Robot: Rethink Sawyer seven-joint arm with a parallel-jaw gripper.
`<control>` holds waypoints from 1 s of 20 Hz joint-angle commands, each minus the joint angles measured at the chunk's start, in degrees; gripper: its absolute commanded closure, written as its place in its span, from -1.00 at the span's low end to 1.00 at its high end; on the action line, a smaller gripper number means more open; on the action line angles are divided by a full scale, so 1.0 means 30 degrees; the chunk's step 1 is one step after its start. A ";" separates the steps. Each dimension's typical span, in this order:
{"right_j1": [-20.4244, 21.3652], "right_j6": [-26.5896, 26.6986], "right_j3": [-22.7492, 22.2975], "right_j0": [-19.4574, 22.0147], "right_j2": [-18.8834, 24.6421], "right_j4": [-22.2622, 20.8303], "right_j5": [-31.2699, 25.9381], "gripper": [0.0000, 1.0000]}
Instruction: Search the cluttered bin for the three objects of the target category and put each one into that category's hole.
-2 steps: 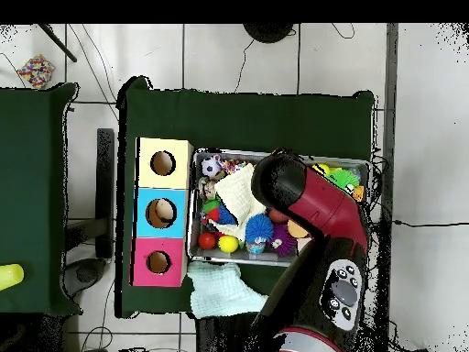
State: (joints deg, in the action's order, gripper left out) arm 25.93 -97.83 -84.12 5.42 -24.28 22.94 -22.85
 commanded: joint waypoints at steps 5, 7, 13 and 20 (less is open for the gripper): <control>-0.0824 -0.5577 -0.1776 0.0211 0.2411 0.1819 -0.1953 -1.00; -0.0939 -0.5846 -0.1669 0.0134 0.2220 0.2128 -0.1724 -1.00; -0.0788 -0.6091 -0.2119 0.0007 0.2301 0.2950 -0.1986 -1.00; -0.0764 -0.6022 -0.2416 0.0163 0.2659 0.3684 -0.1910 -1.00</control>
State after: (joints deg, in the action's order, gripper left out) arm 25.80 -99.68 -84.35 5.42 -23.85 30.72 -23.14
